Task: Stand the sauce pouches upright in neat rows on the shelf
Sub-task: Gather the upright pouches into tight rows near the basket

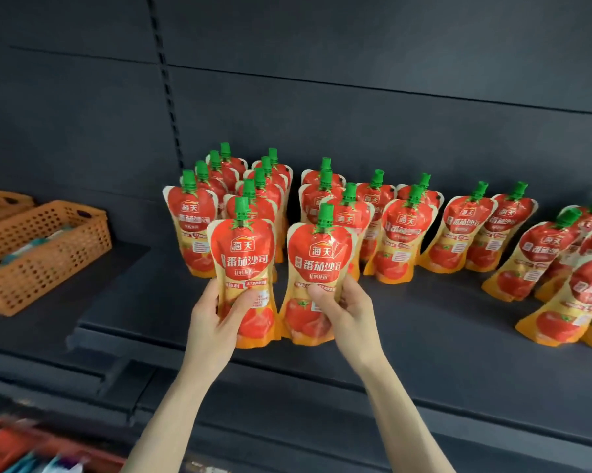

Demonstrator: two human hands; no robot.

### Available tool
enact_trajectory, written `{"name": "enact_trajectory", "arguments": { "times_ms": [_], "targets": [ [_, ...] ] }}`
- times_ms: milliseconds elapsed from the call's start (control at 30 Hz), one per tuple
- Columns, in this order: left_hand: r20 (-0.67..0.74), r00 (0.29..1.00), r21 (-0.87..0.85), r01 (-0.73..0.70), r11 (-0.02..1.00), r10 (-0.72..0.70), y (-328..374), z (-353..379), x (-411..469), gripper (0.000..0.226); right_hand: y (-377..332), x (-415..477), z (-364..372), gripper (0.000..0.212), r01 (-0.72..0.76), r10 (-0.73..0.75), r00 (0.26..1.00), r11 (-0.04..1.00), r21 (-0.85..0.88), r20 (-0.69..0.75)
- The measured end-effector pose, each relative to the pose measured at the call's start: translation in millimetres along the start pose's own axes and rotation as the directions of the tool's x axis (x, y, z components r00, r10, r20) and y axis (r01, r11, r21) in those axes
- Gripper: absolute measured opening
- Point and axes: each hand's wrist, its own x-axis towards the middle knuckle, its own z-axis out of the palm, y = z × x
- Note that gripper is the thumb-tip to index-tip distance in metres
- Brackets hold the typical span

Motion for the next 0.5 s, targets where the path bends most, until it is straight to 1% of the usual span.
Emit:
{"name": "enact_trajectory", "arguments": {
  "times_ms": [133, 300, 500],
  "targets": [
    [0.016, 1.000, 0.001, 0.002, 1.000, -0.002, -9.8, -46.9, 12.3, 0.024, 12.0, 4.4, 50.4, 0.021, 0.027, -0.027, 0.999, 0.999, -0.018, -0.019],
    [0.102, 0.995, 0.023, -0.015, 1.000, 0.012, -25.7, -109.8, 45.2, 0.028, 31.1, 14.0, 110.8, 0.017, 0.039, -0.045, 0.987, 0.998, -0.044, -0.153],
    [0.240, 0.971, 0.013, 0.012, 1.000, -0.015, -38.7, -127.7, 76.5, 0.032, 37.7, 25.2, 132.6, 0.023, 0.042, -0.068, 0.969, 0.993, -0.114, -0.236]
  ]
}}
